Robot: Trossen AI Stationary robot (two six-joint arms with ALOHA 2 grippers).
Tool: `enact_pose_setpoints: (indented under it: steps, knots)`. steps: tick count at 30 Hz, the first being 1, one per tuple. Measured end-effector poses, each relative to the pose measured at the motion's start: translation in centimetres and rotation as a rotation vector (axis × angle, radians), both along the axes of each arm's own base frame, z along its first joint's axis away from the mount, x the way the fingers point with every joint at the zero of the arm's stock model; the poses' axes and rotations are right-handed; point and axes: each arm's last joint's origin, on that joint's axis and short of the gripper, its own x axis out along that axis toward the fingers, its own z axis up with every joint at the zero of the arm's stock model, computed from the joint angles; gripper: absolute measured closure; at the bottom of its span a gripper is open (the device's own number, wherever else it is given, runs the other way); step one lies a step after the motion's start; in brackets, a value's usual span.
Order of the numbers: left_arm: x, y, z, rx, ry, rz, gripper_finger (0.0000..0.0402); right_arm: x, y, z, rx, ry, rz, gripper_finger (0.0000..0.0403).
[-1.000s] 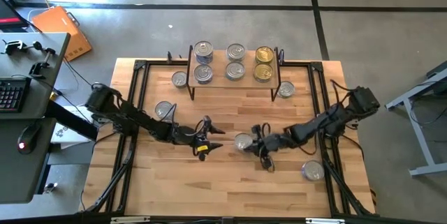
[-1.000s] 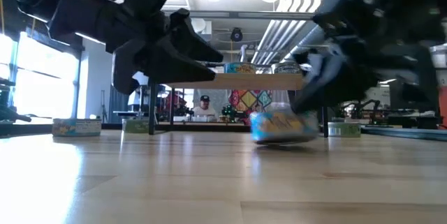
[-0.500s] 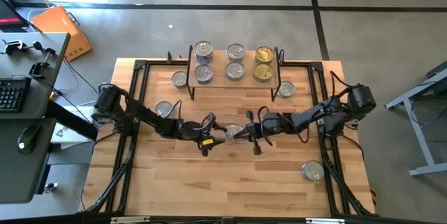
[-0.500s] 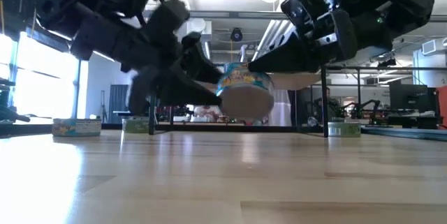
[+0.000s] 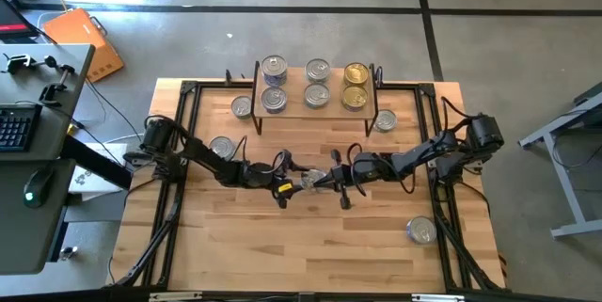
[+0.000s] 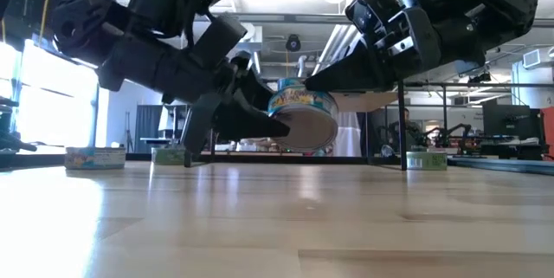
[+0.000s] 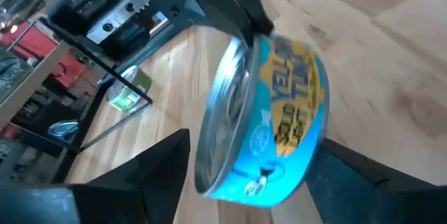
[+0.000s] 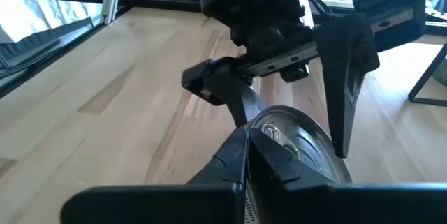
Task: Stack canned seafood by type on shelf
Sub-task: Stack the yellow-blue tuna can on top of the other yellow-blue tuna can on the shelf
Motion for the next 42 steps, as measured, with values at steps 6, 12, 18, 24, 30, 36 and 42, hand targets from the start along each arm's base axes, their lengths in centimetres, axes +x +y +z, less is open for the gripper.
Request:
enact_pose_setpoints:
  steps: [6, 12, 18, 24, 30, 36, 42]
  knots:
    - [0.0, -0.2, 0.0, -0.087, -0.009, 0.011, 0.0214, 0.0, 0.6, 0.2, 0.027, -0.021, 0.019, 0.0397]
    - [-0.2, -1.3, 0.0, -0.072, -0.014, 0.022, 0.0281, 0.6, 0.6, 0.9, 0.135, -0.025, -0.017, 0.0333]
    - [-0.6, -2.2, 0.0, 0.09, 0.0, 0.105, 0.0281, 2.0, 0.8, 1.8, 0.145, 0.082, -0.027, 0.0227]
    - [-0.9, -3.0, 0.0, 0.23, 0.017, 0.154, 0.0281, 3.1, 1.2, 2.7, -0.007, 0.235, -0.129, 0.0212]
    - [-0.8, -3.9, 0.5, 0.325, 0.019, 0.17, 0.0264, 3.2, 1.4, 2.9, -0.083, 0.235, -0.116, 0.0324]
    - [-0.8, -4.4, 0.6, 0.36, 0.024, 0.178, 0.0262, 2.9, 1.8, 2.8, -0.153, 0.254, -0.112, 0.0386]
    - [-0.7, -4.2, 0.4, 0.275, 0.024, 0.214, 0.0247, 2.8, 2.4, 2.6, -0.225, 0.256, -0.107, 0.0397]
